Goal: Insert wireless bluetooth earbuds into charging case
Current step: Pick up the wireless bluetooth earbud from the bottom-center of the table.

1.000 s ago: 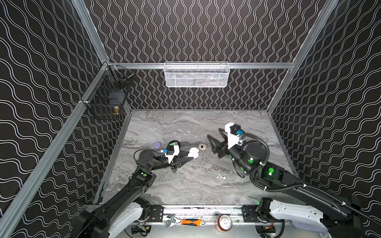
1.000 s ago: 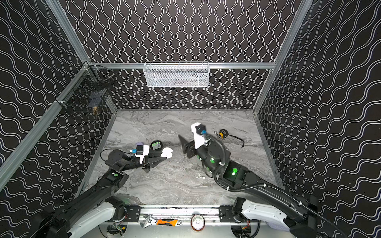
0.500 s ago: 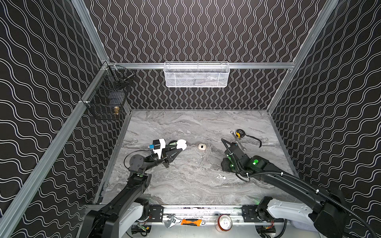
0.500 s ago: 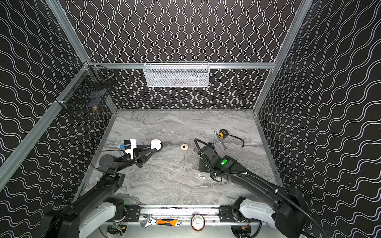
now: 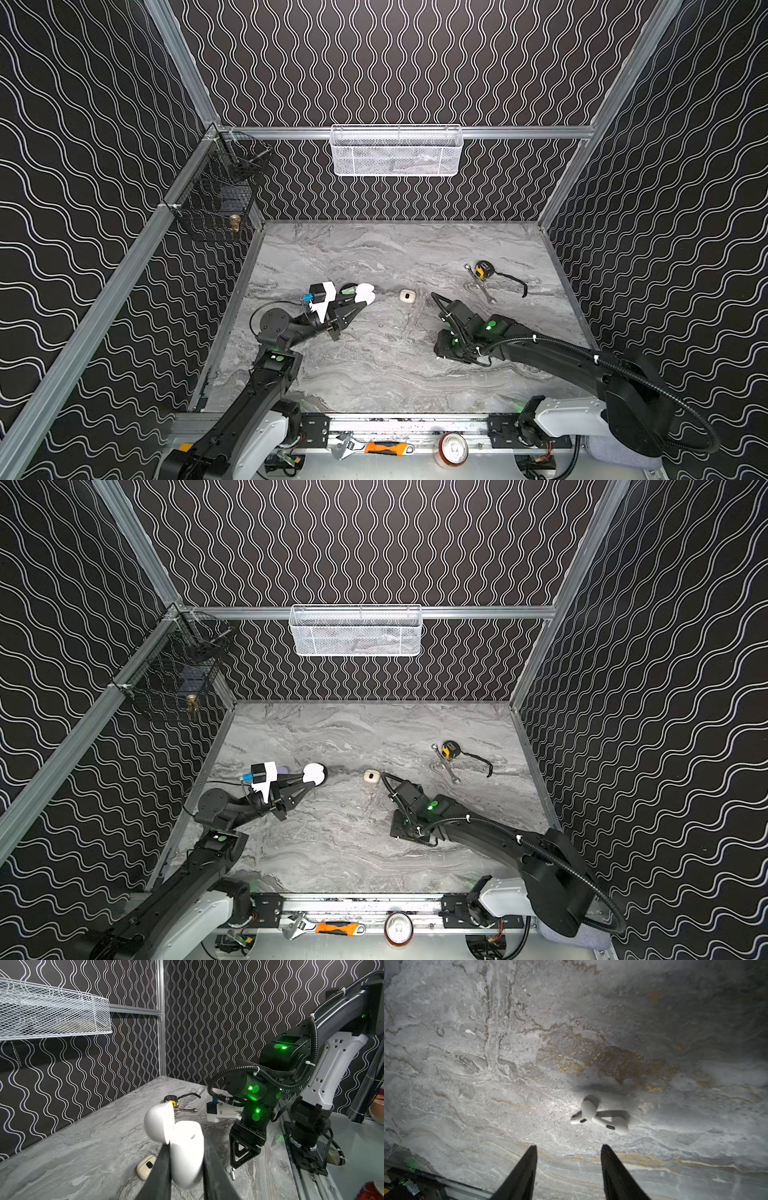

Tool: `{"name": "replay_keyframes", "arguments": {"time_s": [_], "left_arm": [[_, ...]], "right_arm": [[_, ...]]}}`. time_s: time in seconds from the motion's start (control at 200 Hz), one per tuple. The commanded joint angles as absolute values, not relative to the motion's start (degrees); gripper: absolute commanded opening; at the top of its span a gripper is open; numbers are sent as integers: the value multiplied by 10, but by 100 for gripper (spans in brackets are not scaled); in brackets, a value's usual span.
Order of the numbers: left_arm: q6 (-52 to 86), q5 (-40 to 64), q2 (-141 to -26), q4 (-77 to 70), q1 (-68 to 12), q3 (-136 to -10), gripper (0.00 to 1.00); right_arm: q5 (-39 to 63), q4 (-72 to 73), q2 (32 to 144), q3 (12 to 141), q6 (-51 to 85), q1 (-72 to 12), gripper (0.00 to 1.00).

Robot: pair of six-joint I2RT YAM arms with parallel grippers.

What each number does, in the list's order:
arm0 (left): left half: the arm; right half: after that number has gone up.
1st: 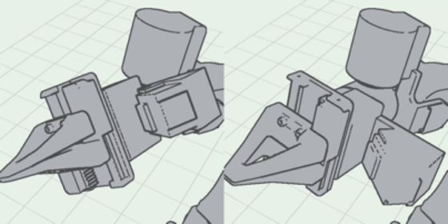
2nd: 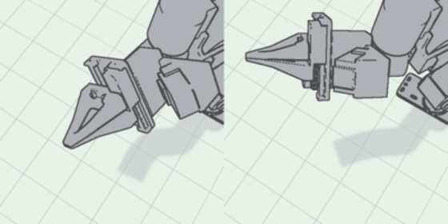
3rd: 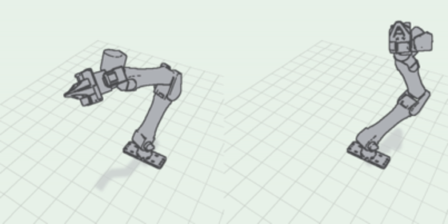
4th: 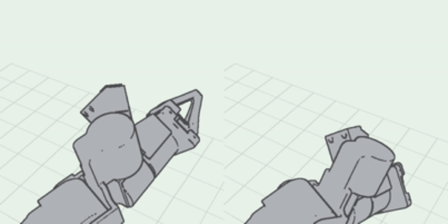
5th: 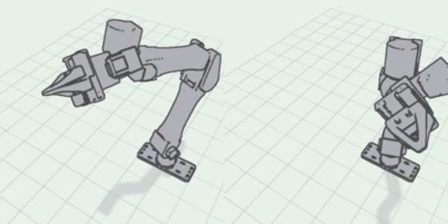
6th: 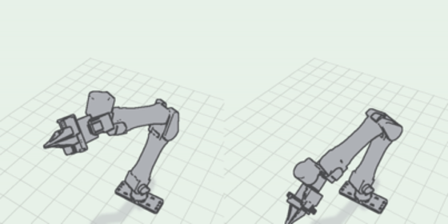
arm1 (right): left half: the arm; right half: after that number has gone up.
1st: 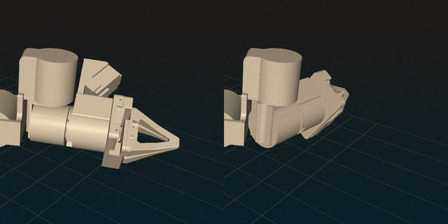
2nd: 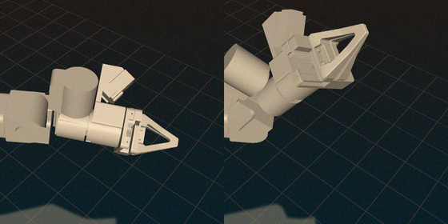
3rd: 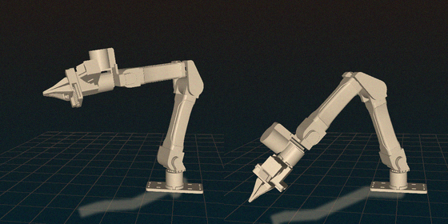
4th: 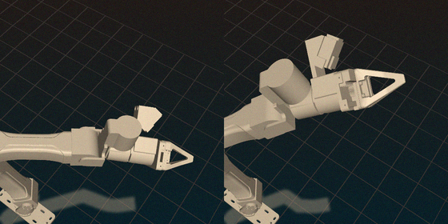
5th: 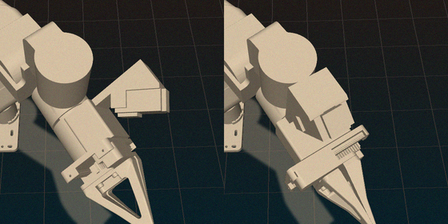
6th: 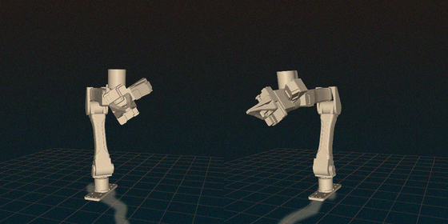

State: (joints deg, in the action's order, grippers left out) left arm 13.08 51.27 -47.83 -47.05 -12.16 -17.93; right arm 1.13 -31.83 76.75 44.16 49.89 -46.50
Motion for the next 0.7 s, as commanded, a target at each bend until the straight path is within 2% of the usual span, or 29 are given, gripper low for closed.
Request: {"name": "replay_keyframes", "arguments": {"time_s": [0.0, 0.696], "left_arm": [[126, 522, -479, -490, -121, -180, 0], [120, 523, -481, -480, -121, -183, 0]], "right_arm": [[5, -317, 785, 451, 498, -469, 53], [-15, -295, 876, 470, 470, -471, 54]]}}
